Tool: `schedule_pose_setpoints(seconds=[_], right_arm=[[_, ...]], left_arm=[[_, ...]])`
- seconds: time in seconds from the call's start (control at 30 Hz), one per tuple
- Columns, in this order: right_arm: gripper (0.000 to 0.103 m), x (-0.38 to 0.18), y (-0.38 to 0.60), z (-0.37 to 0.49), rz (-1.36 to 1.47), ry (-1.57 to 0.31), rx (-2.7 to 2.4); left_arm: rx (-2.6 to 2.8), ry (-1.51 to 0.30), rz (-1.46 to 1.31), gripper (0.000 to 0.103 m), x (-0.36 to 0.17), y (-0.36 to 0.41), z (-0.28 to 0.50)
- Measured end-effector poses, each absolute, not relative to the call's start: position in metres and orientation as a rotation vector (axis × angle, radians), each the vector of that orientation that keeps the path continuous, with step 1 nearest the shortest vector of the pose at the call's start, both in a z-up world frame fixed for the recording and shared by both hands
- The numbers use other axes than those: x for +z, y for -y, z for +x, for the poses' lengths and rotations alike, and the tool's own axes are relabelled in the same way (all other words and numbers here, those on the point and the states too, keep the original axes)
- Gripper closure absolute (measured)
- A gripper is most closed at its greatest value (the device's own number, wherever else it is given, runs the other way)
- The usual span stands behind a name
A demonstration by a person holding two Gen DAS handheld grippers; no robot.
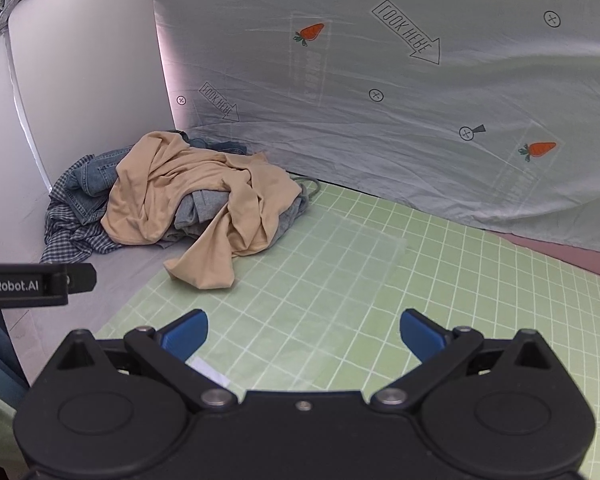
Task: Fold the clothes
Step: 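Grasp the beige sweater with both grippers from the pile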
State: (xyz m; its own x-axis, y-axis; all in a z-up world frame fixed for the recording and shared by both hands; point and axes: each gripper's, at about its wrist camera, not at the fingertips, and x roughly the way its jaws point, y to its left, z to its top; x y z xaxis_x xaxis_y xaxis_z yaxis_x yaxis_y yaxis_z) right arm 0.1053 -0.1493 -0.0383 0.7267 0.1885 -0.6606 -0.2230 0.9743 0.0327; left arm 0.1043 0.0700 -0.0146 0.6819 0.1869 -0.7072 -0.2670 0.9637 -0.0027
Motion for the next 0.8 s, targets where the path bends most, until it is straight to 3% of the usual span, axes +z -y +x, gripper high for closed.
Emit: schedule_pose_setpoints(seconds=[0.17, 0.47, 0.53, 0.7, 0.8], right_arm=[[0.005, -0.051, 0.148, 0.158, -0.04, -0.723, 0.2], [0.026, -0.091, 0.117, 0.288, -0.037, -0.731, 0.192], [0.038, -0.105, 0.106, 0.318, -0.016, -0.753, 0.198], [0.052, -0.144, 0.069, 0.379, 0.022, -0.807, 0.254], [0.055, -0.167, 0.048, 0.404, 0.025, -0.856, 0.286]], left_arm=[[0.325, -0.804, -0.125, 0.0, -0.028, -0.099, 0.151], [0.423, -0.887, -0.143, 0.021, -0.079, -0.164, 0.273], [0.438, -0.911, -0.144, 0.026, -0.093, -0.177, 0.3], [0.438, -0.978, -0.211, 0.042, -0.136, -0.211, 0.351], [0.435, -0.998, -0.252, 0.042, -0.156, -0.227, 0.371]])
